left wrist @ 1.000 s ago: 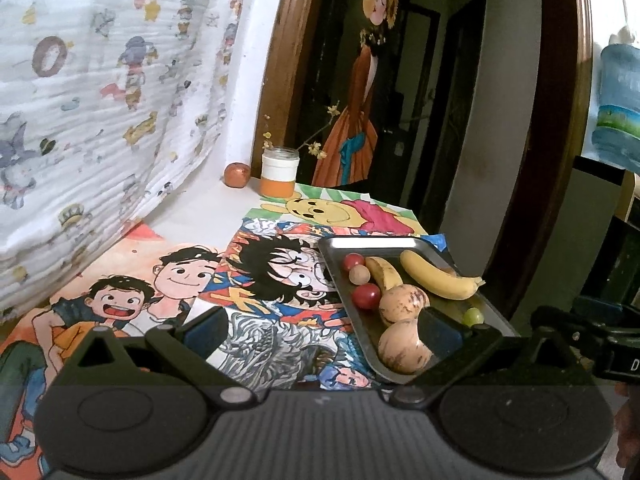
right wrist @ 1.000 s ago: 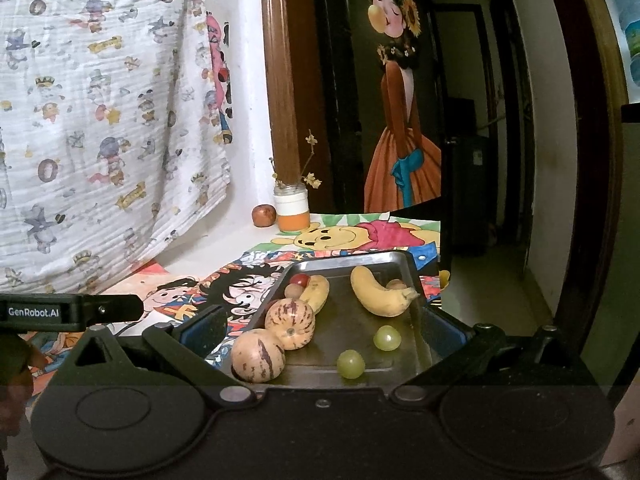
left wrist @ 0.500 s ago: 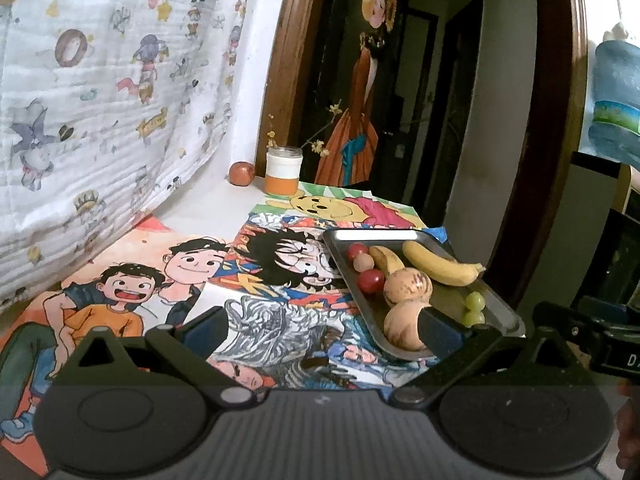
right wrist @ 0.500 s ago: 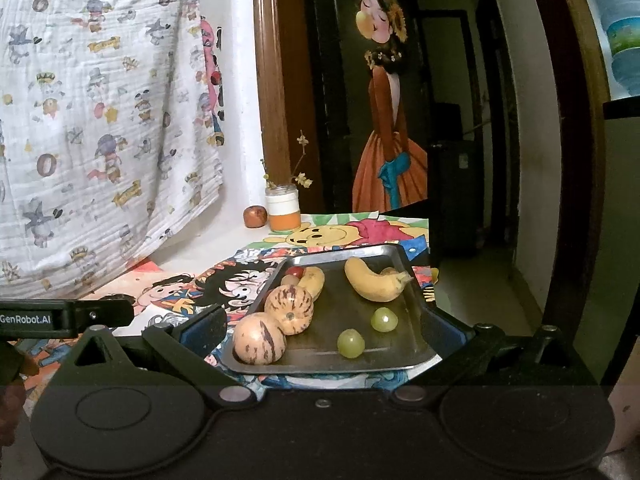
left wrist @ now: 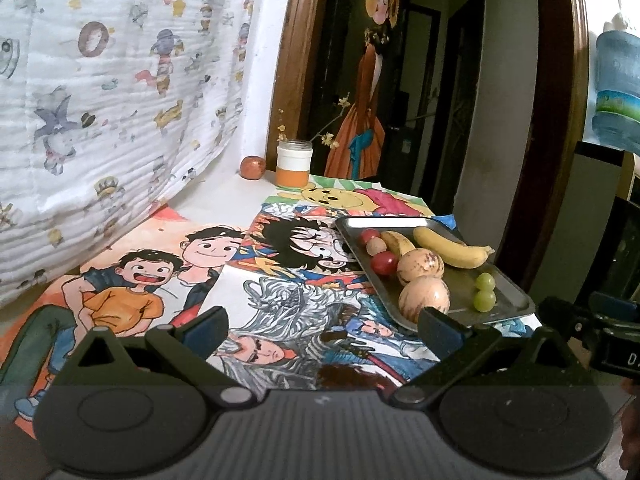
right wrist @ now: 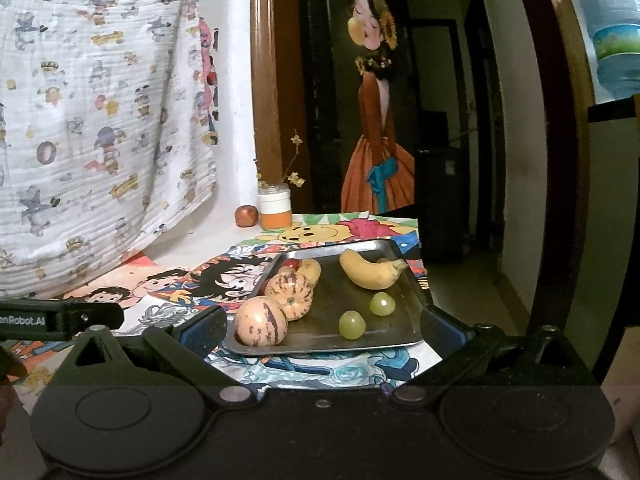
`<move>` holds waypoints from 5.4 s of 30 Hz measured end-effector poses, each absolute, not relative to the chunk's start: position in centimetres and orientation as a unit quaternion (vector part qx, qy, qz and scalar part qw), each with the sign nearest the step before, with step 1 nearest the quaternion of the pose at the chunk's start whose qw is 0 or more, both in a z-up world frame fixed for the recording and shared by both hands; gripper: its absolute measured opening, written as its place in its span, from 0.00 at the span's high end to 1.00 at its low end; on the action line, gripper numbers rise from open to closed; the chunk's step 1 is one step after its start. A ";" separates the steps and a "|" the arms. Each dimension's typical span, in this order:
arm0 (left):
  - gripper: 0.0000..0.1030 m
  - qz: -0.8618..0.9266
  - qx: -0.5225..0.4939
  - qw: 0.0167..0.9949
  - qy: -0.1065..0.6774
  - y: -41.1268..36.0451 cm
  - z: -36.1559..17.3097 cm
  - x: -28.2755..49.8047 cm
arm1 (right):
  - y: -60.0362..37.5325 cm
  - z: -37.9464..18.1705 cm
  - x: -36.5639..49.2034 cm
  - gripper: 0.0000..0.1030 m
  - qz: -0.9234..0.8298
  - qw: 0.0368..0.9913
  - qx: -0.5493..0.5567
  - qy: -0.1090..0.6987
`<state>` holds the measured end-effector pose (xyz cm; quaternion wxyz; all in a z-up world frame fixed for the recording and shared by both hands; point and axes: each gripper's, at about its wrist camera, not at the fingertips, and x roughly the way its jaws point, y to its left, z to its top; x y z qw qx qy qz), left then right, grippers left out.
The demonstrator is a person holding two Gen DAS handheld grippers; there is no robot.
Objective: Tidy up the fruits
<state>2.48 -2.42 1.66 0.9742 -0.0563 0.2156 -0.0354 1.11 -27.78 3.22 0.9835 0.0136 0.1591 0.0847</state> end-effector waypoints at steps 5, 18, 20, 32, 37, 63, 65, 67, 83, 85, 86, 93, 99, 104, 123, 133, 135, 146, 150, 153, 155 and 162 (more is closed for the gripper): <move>0.00 -0.034 -0.049 0.974 0.217 -2.5 1.3 2.1 | -27.3 2.8 0.7 0.01 0.083 0.984 0.006 0.159; 0.00 -0.034 -0.039 0.976 0.213 -1.9 0.6 1.3 | -26.4 2.0 0.0 0.01 0.076 0.985 -0.002 0.153; 0.00 -0.036 -0.040 0.976 0.213 -1.8 0.5 1.2 | -26.3 1.7 -0.2 0.01 0.073 0.986 -0.001 0.153; 0.00 -0.034 -0.028 0.974 0.221 -1.0 -0.5 0.1 | -26.0 0.9 -0.7 0.01 0.076 0.985 0.002 0.154; 0.00 -0.032 -0.046 0.975 0.214 -0.2 -0.7 -0.4 | -25.9 0.9 -0.8 0.01 0.076 0.985 0.000 0.153; 0.00 -0.033 -0.064 0.973 0.217 0.5 -1.0 -0.8 | -25.3 0.8 -1.3 0.00 0.087 0.984 -0.011 0.154; 0.00 -0.032 -0.065 0.973 0.218 0.5 -1.0 -0.9 | -25.2 0.7 -1.4 0.00 0.088 0.984 -0.011 0.154; 0.00 -0.032 -0.066 0.973 0.218 0.5 -1.0 -0.9 | -25.2 0.7 -1.4 0.00 0.088 0.984 -0.011 0.154; 0.00 -0.032 -0.066 0.973 0.220 0.6 -1.1 -0.9 | -25.2 0.6 -1.4 0.00 0.089 0.984 -0.011 0.155; 0.00 -0.032 -0.066 0.973 0.220 0.5 -1.1 -0.9 | -25.1 0.6 -1.5 0.00 0.089 0.984 -0.011 0.155; 0.00 -0.032 -0.066 0.973 0.220 0.6 -1.1 -0.9 | -25.2 0.6 -1.4 0.00 0.089 0.984 -0.011 0.155; 0.00 -0.032 -0.066 0.973 0.220 0.6 -1.2 -0.9 | -25.1 0.6 -1.4 0.00 0.089 0.984 -0.011 0.155; 0.00 -0.032 -0.066 0.973 0.221 0.6 -1.1 -0.8 | -25.2 0.7 -1.3 0.00 0.089 0.984 -0.011 0.155; 0.00 -0.032 -0.066 0.972 0.221 0.6 -1.1 -0.8 | -25.1 0.6 -1.4 0.00 0.089 0.984 -0.011 0.156; 0.00 -0.032 -0.067 0.972 0.222 0.5 -1.3 -0.9 | -25.0 0.6 -1.4 0.00 0.089 0.984 -0.011 0.157; 0.00 -0.033 -0.067 0.972 0.223 0.4 -1.3 -0.9 | -25.0 0.6 -1.5 0.00 0.089 0.983 -0.010 0.158; 0.00 -0.033 -0.067 0.972 0.222 0.4 -1.3 -1.0 | -25.0 0.6 -1.5 0.00 0.089 0.983 -0.011 0.158; 0.00 -0.045 -0.067 0.969 0.235 0.1 -1.2 -0.8 | -25.0 0.7 -1.3 0.00 0.089 0.983 -0.010 0.159; 0.00 -0.049 -0.061 0.968 0.239 -0.3 -1.2 -0.7 | -24.8 0.4 -1.5 0.00 0.089 0.983 -0.011 0.161; 0.00 -0.055 -0.060 0.969 0.235 -0.3 -1.2 -0.9 | -24.8 0.4 -1.8 0.00 0.089 0.983 -0.010 0.163; 0.00 -0.056 -0.059 0.969 0.234 -0.3 -1.1 -0.8 | -24.8 0.4 -1.7 0.00 0.089 0.983 -0.010 0.163; 0.00 -0.054 -0.063 0.968 0.236 -0.2 -1.2 -0.8 | -24.8 0.4 -1.9 0.00 0.088 0.982 -0.009 0.165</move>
